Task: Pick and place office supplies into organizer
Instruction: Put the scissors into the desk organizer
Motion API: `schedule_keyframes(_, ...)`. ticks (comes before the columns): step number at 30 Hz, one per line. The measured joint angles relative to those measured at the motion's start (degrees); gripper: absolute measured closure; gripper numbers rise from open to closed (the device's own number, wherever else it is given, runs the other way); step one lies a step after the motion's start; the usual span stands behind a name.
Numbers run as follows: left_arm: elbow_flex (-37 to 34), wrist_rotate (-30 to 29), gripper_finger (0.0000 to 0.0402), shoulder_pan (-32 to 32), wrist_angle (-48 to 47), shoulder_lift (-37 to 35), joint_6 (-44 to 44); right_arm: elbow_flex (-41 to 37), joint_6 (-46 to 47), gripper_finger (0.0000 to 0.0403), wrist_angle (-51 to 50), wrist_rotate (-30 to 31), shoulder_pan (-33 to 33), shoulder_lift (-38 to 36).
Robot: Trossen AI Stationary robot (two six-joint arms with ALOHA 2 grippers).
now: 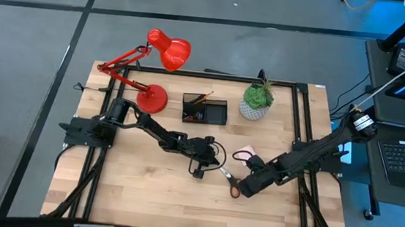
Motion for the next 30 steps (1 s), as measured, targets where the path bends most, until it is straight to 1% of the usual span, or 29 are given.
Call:
schedule_keyframes(9,0.0,0.8,0.0399,0.0,0.0,0.0,0.0,-14.7,1.6,0.0151,30.9,-0.2,0.0,0.0)
schedule_keyframes(14,0.0,0.8,0.04,0.0,0.0,0.0,0.0,-20.8,1.7,0.0151,43.5,-0.2,0.0,-0.1)
schedule_keyframes(17,0.0,0.8,0.0399,0.0,0.0,0.0,0.0,-22.9,1.7,0.0151,46.9,-0.1,0.0,-0.2)
schedule_keyframes(21,0.0,0.9,0.04,0.2,0.0,0.0,0.0,-23.7,1.2,0.0151,47.3,0.0,0.0,-0.2)
schedule_keyframes(26,0.0,0.9,0.0399,0.2,0.0,0.0,0.0,-23.8,-3.0,0.0151,48.6,-0.1,0.0,-0.2)
schedule_keyframes(30,0.0,0.9,0.04,0.2,0.0,0.0,0.0,-24.0,-1.4,0.0154,50.3,0.0,0.0,0.0)
